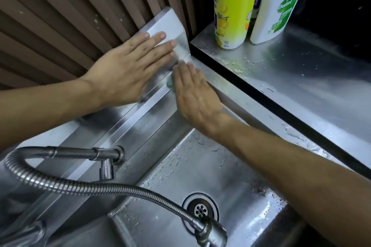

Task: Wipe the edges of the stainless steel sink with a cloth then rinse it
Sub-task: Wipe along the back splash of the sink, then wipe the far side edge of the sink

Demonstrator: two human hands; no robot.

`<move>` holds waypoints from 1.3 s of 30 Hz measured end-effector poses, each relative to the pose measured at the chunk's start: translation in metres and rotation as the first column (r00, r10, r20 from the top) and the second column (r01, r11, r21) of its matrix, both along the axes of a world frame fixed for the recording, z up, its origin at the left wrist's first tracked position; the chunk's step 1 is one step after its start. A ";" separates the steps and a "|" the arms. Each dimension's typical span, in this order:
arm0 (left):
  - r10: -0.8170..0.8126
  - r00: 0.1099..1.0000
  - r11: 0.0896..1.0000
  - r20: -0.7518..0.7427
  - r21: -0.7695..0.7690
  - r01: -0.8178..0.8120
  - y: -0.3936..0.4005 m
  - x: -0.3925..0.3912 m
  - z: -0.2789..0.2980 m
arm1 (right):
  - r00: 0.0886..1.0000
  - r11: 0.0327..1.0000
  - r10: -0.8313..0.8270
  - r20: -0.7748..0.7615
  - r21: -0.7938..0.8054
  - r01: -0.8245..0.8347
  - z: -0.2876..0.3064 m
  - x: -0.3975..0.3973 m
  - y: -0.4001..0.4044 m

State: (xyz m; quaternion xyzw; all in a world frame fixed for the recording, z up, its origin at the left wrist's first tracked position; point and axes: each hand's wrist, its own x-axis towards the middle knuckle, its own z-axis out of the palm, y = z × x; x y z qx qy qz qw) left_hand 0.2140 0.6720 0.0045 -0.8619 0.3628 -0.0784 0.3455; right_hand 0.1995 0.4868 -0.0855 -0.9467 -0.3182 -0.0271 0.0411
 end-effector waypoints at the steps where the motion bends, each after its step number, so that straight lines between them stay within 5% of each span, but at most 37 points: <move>1: -0.006 1.000 1.000 0.025 0.020 0.005 0.000 -0.001 -0.002 | 0.994 0.995 -0.093 -0.056 0.026 0.095 0.005 0.010 0.001; 4: -0.016 0.997 0.998 0.074 0.066 0.011 0.002 -0.001 -0.005 | 0.936 0.933 -0.335 -0.114 0.100 0.346 0.011 0.026 0.012; 7: -0.003 1.000 1.000 0.026 0.028 0.002 0.000 0.001 -0.004 | 0.912 0.901 -0.399 -0.098 0.142 0.409 0.002 0.010 0.026; 12: 0.014 0.999 0.999 0.041 0.040 -0.016 -0.001 0.000 -0.009 | 0.994 0.992 -0.023 -0.108 0.121 0.036 -0.003 -0.087 0.064; 17: -0.006 1.000 0.995 0.028 0.105 0.003 0.000 0.000 -0.005 | 0.942 0.940 0.336 -0.002 0.067 -0.335 -0.006 -0.079 0.047; 21: 0.009 0.999 0.994 0.045 0.107 -0.014 -0.003 -0.002 -0.003 | 0.991 0.991 0.108 0.078 -0.090 -0.101 -0.003 -0.015 0.005; 26: 0.023 0.999 0.988 0.045 0.154 -0.029 -0.008 -0.001 -0.002 | 0.962 0.965 -0.262 -0.074 -0.010 0.262 0.014 0.025 0.004; 29: 0.032 0.995 0.942 0.090 0.330 -0.061 -0.019 0.002 -0.003 | 0.898 0.897 -0.424 -0.115 0.085 0.434 0.015 0.028 0.012; 33: 0.075 0.995 0.919 0.073 0.383 -0.097 -0.045 0.015 -0.006 | 0.941 0.941 -0.325 -0.098 0.063 0.332 0.010 0.007 -0.011; 39: 0.339 0.923 0.941 -0.183 0.082 -0.329 -0.084 0.024 -0.042 | 0.946 0.952 -0.306 -0.105 -0.007 0.307 0.006 -0.045 -0.075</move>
